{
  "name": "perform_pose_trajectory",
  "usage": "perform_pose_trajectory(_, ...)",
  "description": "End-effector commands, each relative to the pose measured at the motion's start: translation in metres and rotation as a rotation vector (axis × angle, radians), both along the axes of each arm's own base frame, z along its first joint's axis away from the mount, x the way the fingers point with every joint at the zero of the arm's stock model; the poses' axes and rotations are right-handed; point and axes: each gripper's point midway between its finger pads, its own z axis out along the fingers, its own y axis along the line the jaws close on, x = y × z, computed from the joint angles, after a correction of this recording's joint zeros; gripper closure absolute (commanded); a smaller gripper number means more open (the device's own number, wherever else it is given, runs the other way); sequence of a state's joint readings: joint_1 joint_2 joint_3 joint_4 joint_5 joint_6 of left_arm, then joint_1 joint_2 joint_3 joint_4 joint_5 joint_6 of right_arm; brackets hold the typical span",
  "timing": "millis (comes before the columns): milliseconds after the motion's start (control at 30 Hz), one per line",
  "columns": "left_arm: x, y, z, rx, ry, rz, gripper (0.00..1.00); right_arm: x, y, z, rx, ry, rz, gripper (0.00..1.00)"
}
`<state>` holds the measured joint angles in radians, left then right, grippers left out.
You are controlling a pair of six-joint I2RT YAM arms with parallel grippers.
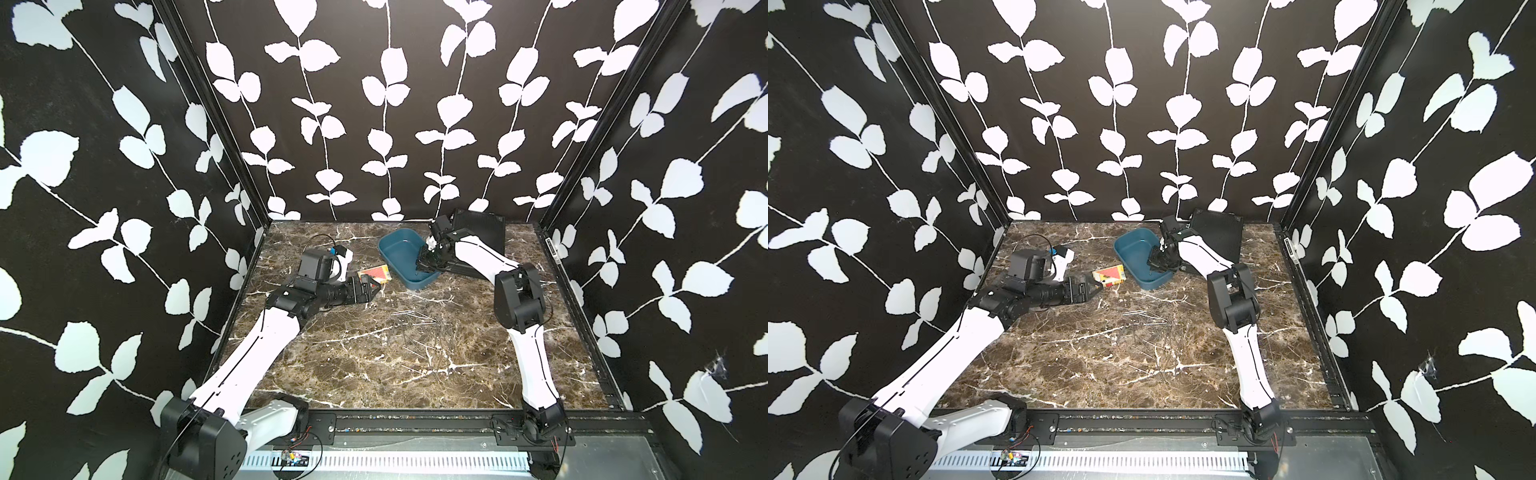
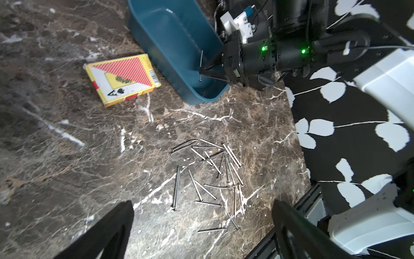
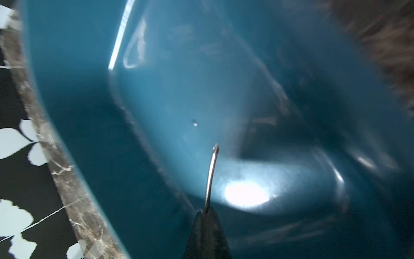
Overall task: Put the nails on the desktop into the storage box
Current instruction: Place the nail in the storage box.
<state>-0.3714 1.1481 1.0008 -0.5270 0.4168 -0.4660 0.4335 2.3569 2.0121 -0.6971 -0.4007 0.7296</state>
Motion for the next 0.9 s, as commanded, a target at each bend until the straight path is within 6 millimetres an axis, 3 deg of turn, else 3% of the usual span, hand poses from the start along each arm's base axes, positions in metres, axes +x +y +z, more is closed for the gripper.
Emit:
perform_pose_trajectory(0,0.003,0.006,0.005,0.041,-0.018,-0.003,0.01,0.004,0.006,0.007,-0.010,0.003,-0.004,1.00)
perform_pose_trajectory(133,0.004,0.007,-0.001,0.056,-0.002,-0.003,0.01,0.002,0.003,0.005,-0.028,0.017,-0.011,1.00)
perform_pose_trajectory(267,0.005,0.011,-0.006,0.090,0.007,-0.002,0.01,-0.002,-0.001,0.012,-0.042,0.016,-0.009,0.82)
perform_pose_trajectory(433,0.011,0.009,-0.014,0.108,0.024,-0.015,0.02,-0.006,-0.006,0.039,-0.049,-0.032,0.006,0.75)
perform_pose_trajectory(600,0.012,0.009,-0.023,0.139,0.040,-0.036,0.03,-0.013,-0.010,0.082,-0.032,-0.102,0.032,0.68)
perform_pose_trajectory(733,0.006,0.010,-0.041,0.165,0.082,-0.049,0.05,-0.036,-0.024,0.107,-0.050,-0.139,0.051,0.64)
perform_pose_trajectory(867,-0.005,0.001,-0.057,0.230,0.100,-0.102,0.06,-0.074,-0.044,0.109,-0.082,-0.141,0.087,0.62)
